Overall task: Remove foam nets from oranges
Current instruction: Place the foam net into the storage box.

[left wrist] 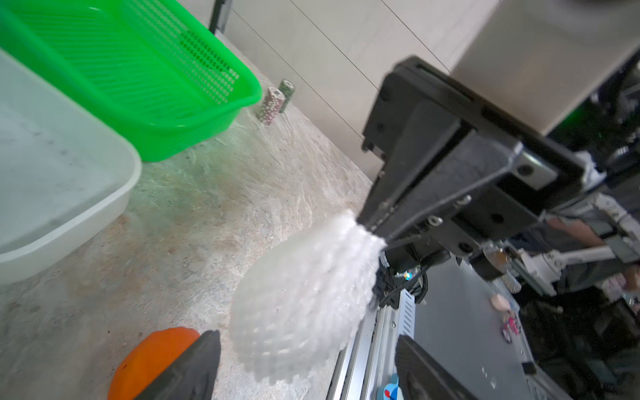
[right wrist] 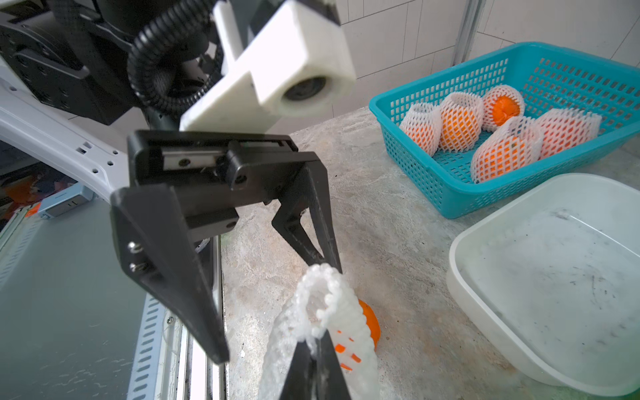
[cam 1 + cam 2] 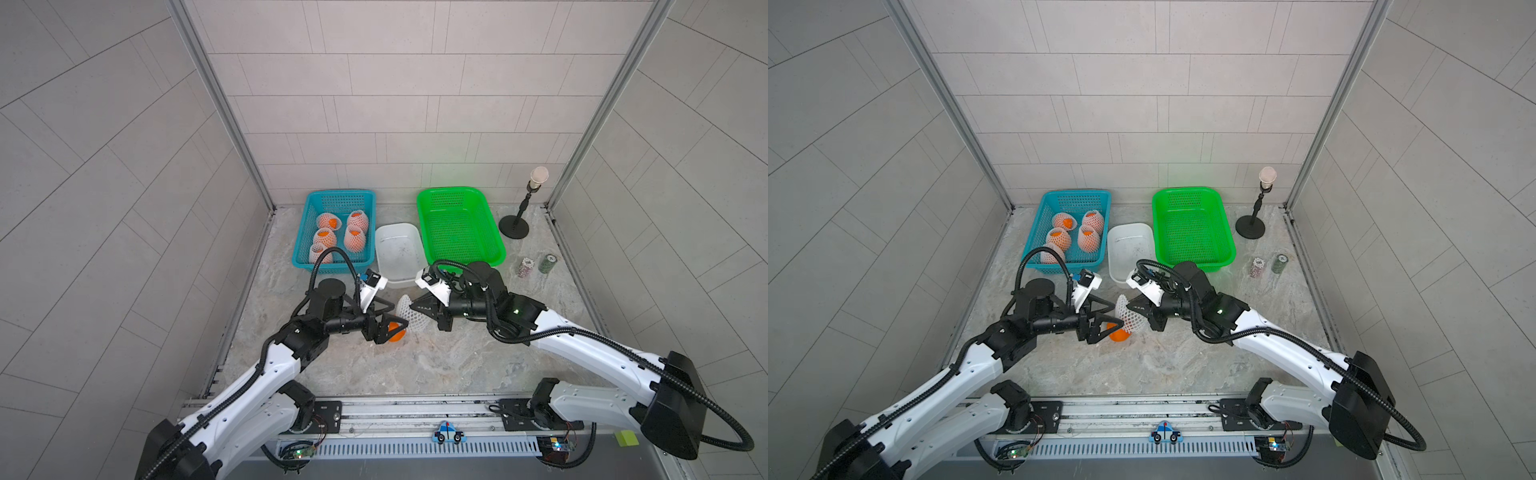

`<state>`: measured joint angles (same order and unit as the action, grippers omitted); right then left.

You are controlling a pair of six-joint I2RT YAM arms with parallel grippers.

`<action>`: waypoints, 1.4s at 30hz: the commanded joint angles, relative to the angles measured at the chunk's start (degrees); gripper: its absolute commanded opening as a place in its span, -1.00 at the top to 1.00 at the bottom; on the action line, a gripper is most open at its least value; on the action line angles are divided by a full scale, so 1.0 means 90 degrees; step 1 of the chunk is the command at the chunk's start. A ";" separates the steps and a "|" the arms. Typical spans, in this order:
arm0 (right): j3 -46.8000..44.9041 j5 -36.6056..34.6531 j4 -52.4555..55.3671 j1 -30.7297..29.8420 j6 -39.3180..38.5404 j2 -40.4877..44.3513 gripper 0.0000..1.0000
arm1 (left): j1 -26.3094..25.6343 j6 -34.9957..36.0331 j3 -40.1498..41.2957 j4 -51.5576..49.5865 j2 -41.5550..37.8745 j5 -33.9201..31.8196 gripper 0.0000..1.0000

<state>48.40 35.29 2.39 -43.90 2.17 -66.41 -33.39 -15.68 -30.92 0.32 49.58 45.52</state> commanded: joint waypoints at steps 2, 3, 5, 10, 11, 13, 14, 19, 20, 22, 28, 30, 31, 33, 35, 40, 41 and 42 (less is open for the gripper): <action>-0.0020 0.0331 -0.0105 0.0024 -0.0036 0.0105 0.98 | -0.0353 0.0639 -0.0313 0.0237 0.0094 0.0097 -0.75; -0.0006 0.0346 -0.0108 0.0024 -0.0032 0.0093 0.98 | -0.0363 0.0644 -0.0324 0.0239 0.0124 0.0059 -0.75; 0.0010 0.0377 -0.0129 0.0019 -0.0027 0.0084 0.98 | -0.0370 0.0749 -0.0365 0.0092 0.0135 -0.0164 -0.75; 0.0014 0.0387 -0.0204 0.0021 0.0002 0.0099 0.98 | -0.0363 0.0933 -0.0522 -0.0277 0.0142 -0.0439 -0.67; 0.0015 0.0386 -0.0204 0.0015 0.0017 0.0094 0.99 | -0.0370 0.0947 -0.0543 -0.0348 0.0135 -0.0453 -0.65; 0.0022 0.0386 -0.0200 0.0016 0.0028 0.0103 0.98 | -0.0363 0.0951 -0.0540 -0.0453 0.0087 -0.0562 -0.56; 0.0013 0.0386 -0.0206 0.0012 0.0031 0.0106 0.98 | -0.0366 0.0941 -0.0511 -0.0455 0.0057 -0.0601 -0.51; 0.0007 0.0310 -0.0162 0.0014 0.0070 0.0125 0.96 | -0.0365 0.0709 -0.0467 -0.0460 0.0012 -0.0634 -0.11; 0.0004 0.0289 -0.0167 0.0013 0.0079 0.0124 0.94 | -0.0363 0.0643 -0.0471 -0.0472 0.0010 -0.0634 -0.05; 0.0001 0.0252 -0.0177 0.0014 0.0095 0.0114 0.93 | -0.0363 0.0489 -0.0471 -0.0493 0.0018 -0.0643 0.04; 0.0080 0.0116 -0.0144 0.0014 0.0110 -0.0008 0.71 | -0.0365 -0.0141 -0.0478 -0.0579 0.0146 -0.0983 0.26; 0.0121 0.0051 -0.0090 0.0010 0.0096 -0.0050 0.65 | -0.0367 -0.0439 -0.0512 -0.0582 0.0230 -0.1051 0.38; 0.0159 0.0023 -0.0016 0.0013 0.0069 -0.0069 0.62 | -0.0368 -0.0562 -0.0528 -0.0592 0.0288 -0.1073 0.43; 0.0319 -0.0145 0.0286 0.0024 -0.0009 -0.0108 0.39 | -0.0363 -0.0917 -0.0549 -0.0621 0.0415 -0.1192 0.56; 0.0507 -0.0421 0.0653 0.0024 -0.0070 -0.0095 0.13 | -0.0363 -0.1274 -0.0522 -0.0580 0.0509 -0.1328 0.65; 0.0644 -0.1431 0.1135 0.0177 0.0252 0.0233 -0.19 | -0.0336 -0.1873 -0.0480 -0.0338 0.0583 -0.1635 0.78; 0.0643 -0.1683 0.1220 0.0221 0.0360 0.0335 -0.24 | -0.0316 -0.1963 -0.0502 -0.0309 0.0565 -0.1729 0.78; 0.0623 -0.1972 0.1315 0.0255 0.0440 0.0442 -0.28 | -0.0310 -0.2064 -0.0535 -0.0337 0.0556 -0.1863 0.79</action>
<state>53.32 25.74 10.22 -42.52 4.93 -65.60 -36.49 -29.67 -34.22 -4.54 54.98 32.05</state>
